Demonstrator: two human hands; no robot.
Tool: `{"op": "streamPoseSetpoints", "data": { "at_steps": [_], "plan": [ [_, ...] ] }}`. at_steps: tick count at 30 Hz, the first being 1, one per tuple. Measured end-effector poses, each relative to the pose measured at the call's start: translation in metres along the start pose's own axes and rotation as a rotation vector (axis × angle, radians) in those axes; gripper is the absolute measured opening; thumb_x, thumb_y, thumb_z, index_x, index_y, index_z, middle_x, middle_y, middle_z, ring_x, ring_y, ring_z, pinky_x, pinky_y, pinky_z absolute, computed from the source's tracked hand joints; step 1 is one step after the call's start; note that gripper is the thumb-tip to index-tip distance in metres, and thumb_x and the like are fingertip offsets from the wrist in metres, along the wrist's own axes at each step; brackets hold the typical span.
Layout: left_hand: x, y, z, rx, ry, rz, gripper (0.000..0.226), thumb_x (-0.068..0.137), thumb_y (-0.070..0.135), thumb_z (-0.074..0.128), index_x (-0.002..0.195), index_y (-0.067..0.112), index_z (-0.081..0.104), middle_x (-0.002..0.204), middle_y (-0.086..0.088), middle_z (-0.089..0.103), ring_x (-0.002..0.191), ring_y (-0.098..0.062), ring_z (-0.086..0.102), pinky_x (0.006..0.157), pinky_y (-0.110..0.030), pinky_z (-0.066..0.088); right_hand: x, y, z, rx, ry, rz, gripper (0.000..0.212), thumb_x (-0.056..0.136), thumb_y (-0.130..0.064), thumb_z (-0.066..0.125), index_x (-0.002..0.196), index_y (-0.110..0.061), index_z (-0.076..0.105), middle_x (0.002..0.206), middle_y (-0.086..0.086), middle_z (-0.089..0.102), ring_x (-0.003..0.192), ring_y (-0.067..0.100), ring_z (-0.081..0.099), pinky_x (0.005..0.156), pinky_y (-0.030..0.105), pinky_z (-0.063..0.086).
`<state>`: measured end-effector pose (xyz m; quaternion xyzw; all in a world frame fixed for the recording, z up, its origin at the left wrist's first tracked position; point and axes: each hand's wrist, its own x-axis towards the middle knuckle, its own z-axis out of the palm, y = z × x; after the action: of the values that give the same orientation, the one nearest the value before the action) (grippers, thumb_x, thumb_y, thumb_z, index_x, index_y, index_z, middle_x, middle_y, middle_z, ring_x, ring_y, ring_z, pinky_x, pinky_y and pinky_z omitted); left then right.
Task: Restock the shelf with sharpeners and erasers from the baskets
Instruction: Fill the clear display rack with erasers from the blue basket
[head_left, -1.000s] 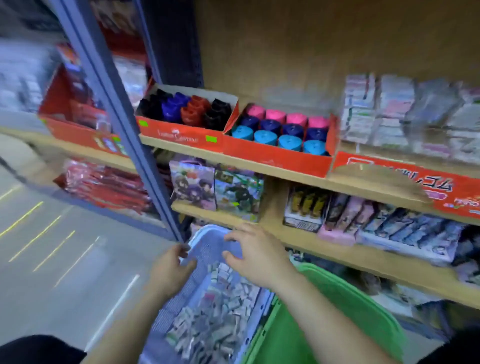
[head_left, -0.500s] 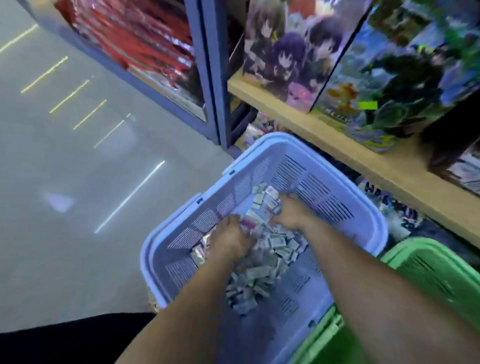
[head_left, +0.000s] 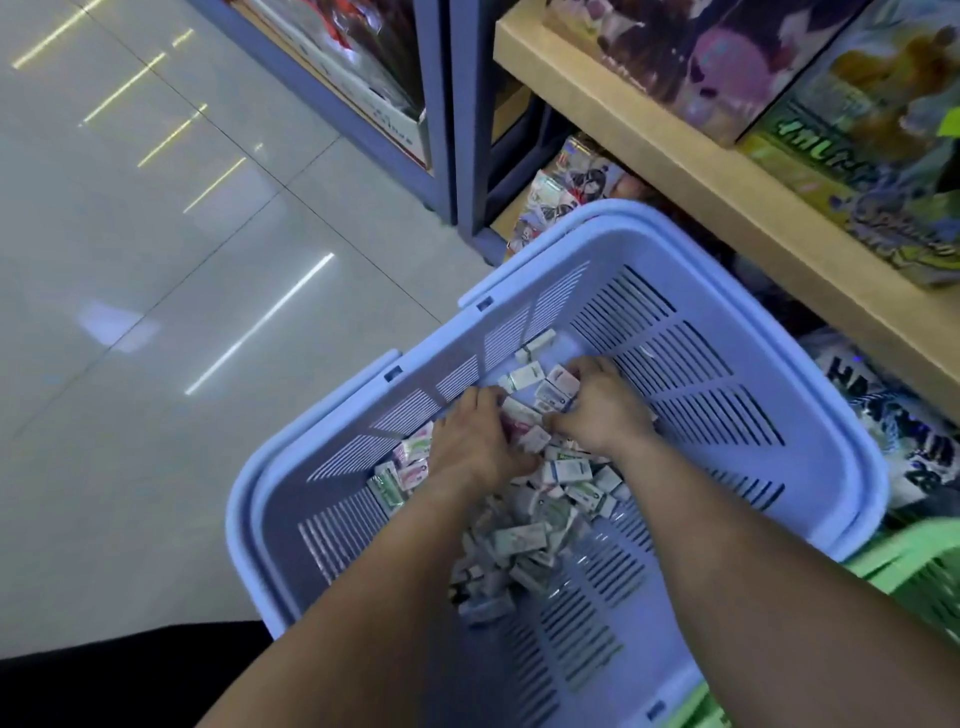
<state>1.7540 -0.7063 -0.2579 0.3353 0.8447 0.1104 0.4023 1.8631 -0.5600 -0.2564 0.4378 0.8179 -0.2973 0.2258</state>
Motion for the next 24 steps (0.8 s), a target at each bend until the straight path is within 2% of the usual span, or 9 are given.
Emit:
{"op": "streamPoseSetpoints", "data": {
  "at_steps": [4, 8, 12, 14, 16, 18, 20, 22, 24],
  "plan": [
    [0.001, 0.002, 0.001, -0.085, -0.010, -0.014, 0.086, 0.066, 0.045, 0.089, 0.136, 0.032, 0.042, 0.132, 0.005, 0.052, 0.125, -0.020, 0.049, 0.104, -0.040, 0.040, -0.002, -0.002, 0.003, -0.054, -0.034, -0.053, 0.058, 0.089, -0.041, 0.071, 0.139, -0.018, 0.052, 0.136, 0.013, 0.049, 0.124, 0.039, 0.051, 0.095, 0.042, 0.049],
    [0.002, -0.001, 0.001, -0.006, -0.009, 0.018, 0.062, 0.079, 0.047, 0.076, 0.134, 0.033, 0.052, 0.133, 0.003, 0.048, 0.125, -0.025, 0.049, 0.105, -0.039, 0.040, 0.000, 0.000, 0.002, 0.067, -0.037, -0.012, 0.031, 0.090, -0.040, 0.071, 0.118, -0.026, 0.068, 0.112, 0.004, 0.070, 0.100, 0.032, 0.065, 0.075, 0.033, 0.049],
    [0.002, 0.002, -0.001, -0.086, 0.000, 0.049, 0.044, 0.079, 0.042, 0.080, 0.114, 0.035, 0.053, 0.122, 0.007, 0.054, 0.112, -0.022, 0.056, 0.091, -0.034, 0.046, 0.004, 0.005, -0.002, 0.171, -0.109, 0.021, 0.045, 0.091, -0.043, 0.071, 0.126, -0.018, 0.059, 0.109, -0.002, 0.063, 0.100, 0.024, 0.058, 0.078, 0.030, 0.043],
    [0.005, 0.006, 0.000, -0.072, -0.033, 0.060, 0.047, 0.079, 0.044, 0.082, 0.113, 0.034, 0.053, 0.117, 0.007, 0.062, 0.108, -0.022, 0.060, 0.088, -0.035, 0.048, 0.007, 0.007, 0.001, 0.176, -0.136, 0.027, 0.032, 0.093, -0.040, 0.069, 0.112, -0.018, 0.056, 0.094, -0.008, 0.054, 0.097, 0.026, 0.055, 0.072, 0.031, 0.039],
    [0.007, 0.010, 0.001, -0.014, -0.052, 0.094, 0.055, 0.079, 0.047, 0.081, 0.124, 0.033, 0.053, 0.124, 0.003, 0.064, 0.115, -0.024, 0.057, 0.092, -0.037, 0.047, 0.006, 0.006, 0.001, 0.196, -0.132, 0.028, 0.031, 0.092, -0.038, 0.070, 0.091, -0.020, 0.045, 0.079, -0.012, 0.046, 0.088, 0.023, 0.052, 0.070, 0.033, 0.041],
    [0.012, 0.009, 0.002, 0.033, -0.073, 0.118, 0.059, 0.081, 0.049, 0.080, 0.132, 0.032, 0.055, 0.130, 0.000, 0.060, 0.122, -0.026, 0.053, 0.099, -0.038, 0.045, 0.008, 0.006, 0.000, 0.235, -0.115, 0.044, 0.029, 0.090, -0.039, 0.072, 0.084, -0.022, 0.049, 0.084, -0.005, 0.057, 0.087, 0.024, 0.057, 0.076, 0.036, 0.047],
    [0.014, 0.006, 0.003, 0.034, -0.110, 0.115, 0.057, 0.082, 0.049, 0.079, 0.132, 0.032, 0.058, 0.129, -0.001, 0.058, 0.124, -0.026, 0.052, 0.103, -0.038, 0.044, 0.009, 0.007, -0.002, 0.255, -0.122, 0.069, 0.025, 0.091, -0.039, 0.070, 0.101, -0.019, 0.059, 0.103, 0.003, 0.065, 0.097, 0.028, 0.061, 0.082, 0.036, 0.049],
    [0.014, 0.003, 0.004, -0.022, -0.119, 0.106, 0.053, 0.081, 0.048, 0.080, 0.128, 0.033, 0.060, 0.127, 0.002, 0.058, 0.122, -0.025, 0.053, 0.102, -0.039, 0.046, 0.009, 0.007, -0.002, 0.264, -0.151, 0.084, 0.043, 0.092, -0.040, 0.069, 0.126, -0.015, 0.058, 0.121, 0.003, 0.064, 0.113, 0.030, 0.060, 0.088, 0.035, 0.047],
    [0.013, 0.003, 0.004, -0.089, -0.112, 0.080, 0.046, 0.083, 0.048, 0.078, 0.123, 0.034, 0.059, 0.123, 0.002, 0.061, 0.115, -0.025, 0.058, 0.097, -0.040, 0.049, 0.008, 0.006, -0.002, 0.302, -0.171, 0.088, 0.057, 0.093, -0.041, 0.069, 0.140, -0.014, 0.051, 0.127, 0.003, 0.060, 0.123, 0.030, 0.057, 0.093, 0.035, 0.046]
  ]
}}
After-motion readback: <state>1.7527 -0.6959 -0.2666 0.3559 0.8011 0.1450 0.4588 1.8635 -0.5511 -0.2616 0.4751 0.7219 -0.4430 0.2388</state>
